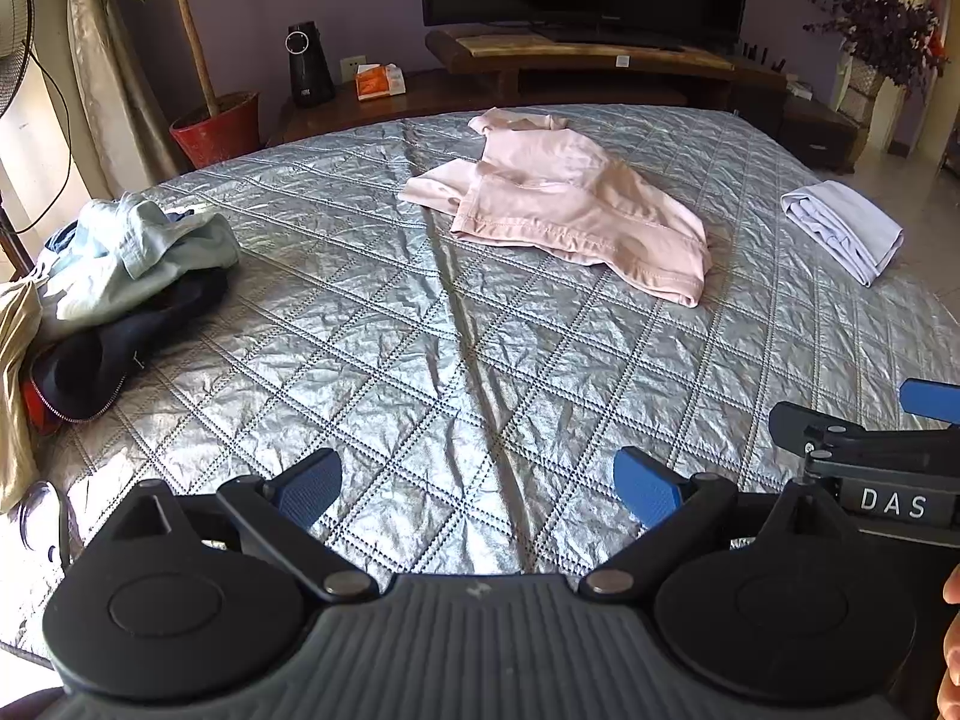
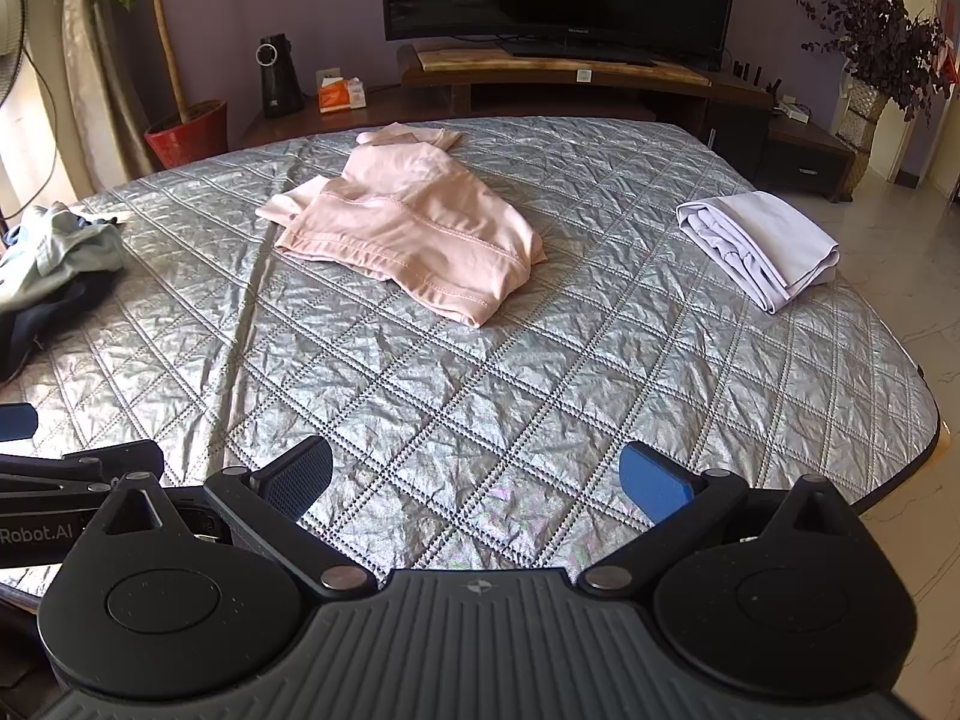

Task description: Fold clothes

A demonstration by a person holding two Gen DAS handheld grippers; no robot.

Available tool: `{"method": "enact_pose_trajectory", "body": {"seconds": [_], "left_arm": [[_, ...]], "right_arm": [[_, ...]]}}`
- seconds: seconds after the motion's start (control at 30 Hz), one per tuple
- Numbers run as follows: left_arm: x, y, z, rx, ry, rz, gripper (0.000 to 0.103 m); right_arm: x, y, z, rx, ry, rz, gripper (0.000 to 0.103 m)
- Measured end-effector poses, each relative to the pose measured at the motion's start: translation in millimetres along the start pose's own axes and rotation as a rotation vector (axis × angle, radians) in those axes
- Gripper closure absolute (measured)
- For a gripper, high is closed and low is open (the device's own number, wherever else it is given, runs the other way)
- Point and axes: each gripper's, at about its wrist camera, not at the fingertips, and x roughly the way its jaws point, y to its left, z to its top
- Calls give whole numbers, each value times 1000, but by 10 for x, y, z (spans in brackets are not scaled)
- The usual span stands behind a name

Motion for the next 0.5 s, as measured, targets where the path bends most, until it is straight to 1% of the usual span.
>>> {"method": "enact_pose_trajectory", "body": {"seconds": [0.5], "left_arm": [[17, -6, 5, 1, 2, -1, 7]], "right_arm": [[6, -6, 7, -2, 1, -1, 0]]}}
